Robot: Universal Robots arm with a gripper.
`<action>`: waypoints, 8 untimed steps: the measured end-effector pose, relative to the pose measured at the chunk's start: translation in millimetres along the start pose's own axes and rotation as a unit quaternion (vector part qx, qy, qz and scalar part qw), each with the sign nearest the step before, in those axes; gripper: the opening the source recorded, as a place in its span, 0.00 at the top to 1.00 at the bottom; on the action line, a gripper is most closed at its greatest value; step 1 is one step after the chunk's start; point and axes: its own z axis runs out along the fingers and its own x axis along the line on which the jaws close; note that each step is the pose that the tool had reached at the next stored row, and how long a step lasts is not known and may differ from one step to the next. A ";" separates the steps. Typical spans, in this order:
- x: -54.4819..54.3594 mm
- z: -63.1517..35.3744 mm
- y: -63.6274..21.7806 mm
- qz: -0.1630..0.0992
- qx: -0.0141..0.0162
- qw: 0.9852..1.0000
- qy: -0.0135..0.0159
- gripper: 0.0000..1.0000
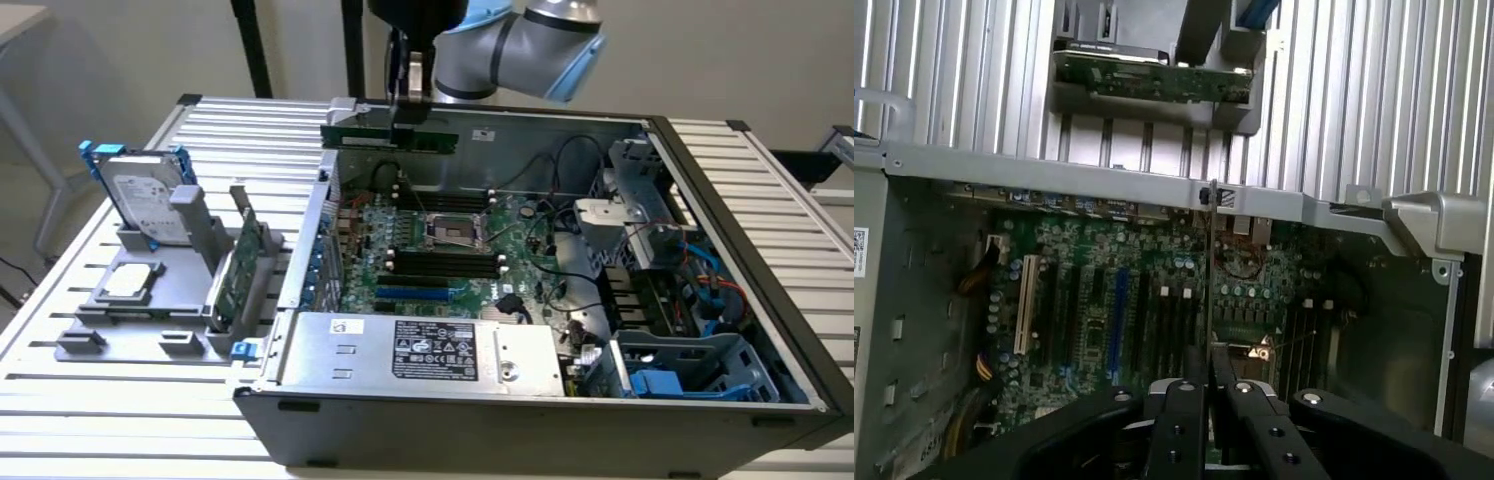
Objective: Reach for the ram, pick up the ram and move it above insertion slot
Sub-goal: 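Pick up the ram and move it above insertion slot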
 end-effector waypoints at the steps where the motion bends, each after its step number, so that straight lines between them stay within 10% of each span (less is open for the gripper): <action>1: -0.5 0.3 -4.7 0.000 0.000 1.000 0.000 0.87; 8: -3.2 3.2 -37.1 0.000 0.000 1.000 0.000 0.87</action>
